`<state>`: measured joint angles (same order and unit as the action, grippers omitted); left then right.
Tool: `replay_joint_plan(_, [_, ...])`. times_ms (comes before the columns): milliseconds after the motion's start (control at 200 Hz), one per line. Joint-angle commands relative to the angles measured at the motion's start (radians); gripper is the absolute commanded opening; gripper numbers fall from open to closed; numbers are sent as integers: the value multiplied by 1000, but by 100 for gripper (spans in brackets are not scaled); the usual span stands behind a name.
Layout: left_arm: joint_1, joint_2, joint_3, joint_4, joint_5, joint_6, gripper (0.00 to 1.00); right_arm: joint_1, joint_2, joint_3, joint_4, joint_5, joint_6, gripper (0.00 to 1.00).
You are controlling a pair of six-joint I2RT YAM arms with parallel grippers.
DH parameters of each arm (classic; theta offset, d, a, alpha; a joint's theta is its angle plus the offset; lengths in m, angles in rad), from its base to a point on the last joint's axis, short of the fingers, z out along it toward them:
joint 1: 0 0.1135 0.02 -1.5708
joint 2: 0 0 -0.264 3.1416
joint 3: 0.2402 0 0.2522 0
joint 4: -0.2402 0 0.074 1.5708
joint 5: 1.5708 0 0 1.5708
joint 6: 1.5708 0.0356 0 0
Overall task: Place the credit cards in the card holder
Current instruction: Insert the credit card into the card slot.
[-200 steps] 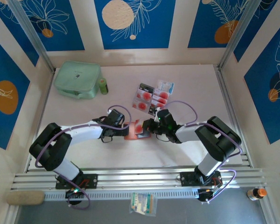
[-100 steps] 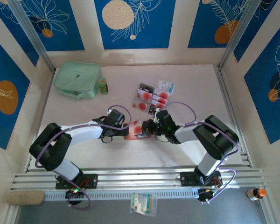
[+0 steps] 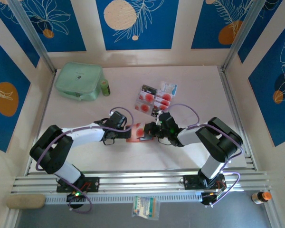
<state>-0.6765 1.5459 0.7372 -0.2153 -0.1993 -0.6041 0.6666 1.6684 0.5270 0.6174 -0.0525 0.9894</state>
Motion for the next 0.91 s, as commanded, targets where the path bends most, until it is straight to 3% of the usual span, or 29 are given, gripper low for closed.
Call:
replay_joint_plan(0, [-2,-1,-24,-6,-3,-16,100,8,-2,-27,-34,-6,2,0])
replay_joint_plan(900, [-3,-1,-27,-1,-3,-16,100,24,-6,-9,-115,-20,12,0])
